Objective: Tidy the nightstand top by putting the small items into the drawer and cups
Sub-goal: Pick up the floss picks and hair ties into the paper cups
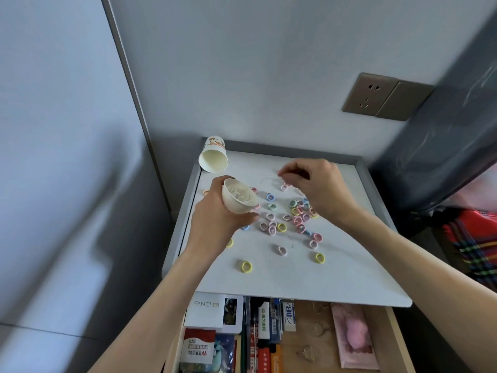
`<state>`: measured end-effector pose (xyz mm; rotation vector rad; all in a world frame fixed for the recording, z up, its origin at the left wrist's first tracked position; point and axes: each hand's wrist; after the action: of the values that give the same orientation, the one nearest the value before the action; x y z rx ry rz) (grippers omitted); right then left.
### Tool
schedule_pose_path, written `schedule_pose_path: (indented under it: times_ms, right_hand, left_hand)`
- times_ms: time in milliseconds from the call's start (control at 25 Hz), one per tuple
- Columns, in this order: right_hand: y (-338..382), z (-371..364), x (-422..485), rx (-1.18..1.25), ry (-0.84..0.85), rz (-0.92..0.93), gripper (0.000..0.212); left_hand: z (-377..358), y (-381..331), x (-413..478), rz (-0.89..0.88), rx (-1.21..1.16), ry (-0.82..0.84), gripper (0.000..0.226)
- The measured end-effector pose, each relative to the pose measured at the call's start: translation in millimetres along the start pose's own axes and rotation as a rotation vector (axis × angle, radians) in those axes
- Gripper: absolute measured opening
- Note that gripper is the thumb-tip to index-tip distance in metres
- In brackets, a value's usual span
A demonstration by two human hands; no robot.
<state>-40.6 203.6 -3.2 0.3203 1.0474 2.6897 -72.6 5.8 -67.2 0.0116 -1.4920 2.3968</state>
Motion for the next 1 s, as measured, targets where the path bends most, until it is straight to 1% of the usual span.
schedule_pose_path:
  times_ms: [40,160,200,280,400,480,600,680,880,1000]
  right_hand:
    - [11,-1,-1,0.010,0.051,0.041,0.008]
    - [33,-20,-3,-0.056,0.279,0.169,0.007]
    - [34,-27,-3,-0.066,0.312,0.186,0.008]
    - [30,-34,0,-0.020,0.274,0.174,0.010]
    - [10,-31,5,0.095,0.175,0.037,0.007]
    - [-2,-31,3,0.155,0.193,-0.023,0.006]
    - [1,-38,-6,0.270,0.275,-0.011,0.003]
    - [8,-42,-7,0.314,0.278,0.002,0.002]
    - [15,-47,-4,0.207,0.266,0.025,0.007]
    - [18,-46,-1,0.211,0.267,0.021,0.005]
  left_hand:
    - [-1,0,0,0.009,0.011,0.004,0.072]
    - [-1,0,0,0.013,0.012,0.011,0.072]
    - [-2,0,0,0.012,0.010,0.011,0.071]
    - [-1,0,1,0.015,0.004,0.008,0.071]
    - [0,4,3,0.008,-0.041,-0.018,0.071]
    - [1,5,4,0.006,-0.058,-0.026,0.070]
    - [1,4,4,0.017,-0.063,-0.020,0.069]
    - [0,3,5,0.029,-0.058,-0.017,0.069]
    - [-1,1,4,0.037,-0.009,0.001,0.073]
    - [-1,-1,4,0.045,-0.006,0.006,0.072]
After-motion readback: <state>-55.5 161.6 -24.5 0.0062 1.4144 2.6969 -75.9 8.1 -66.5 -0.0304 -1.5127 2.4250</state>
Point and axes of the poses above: each hand's wrist, its own x-axis towards the middle knuckle, its own z-axis out of the back of the hand, y = z × x, and after that the axes turned 7 degrees about -z, right-handed
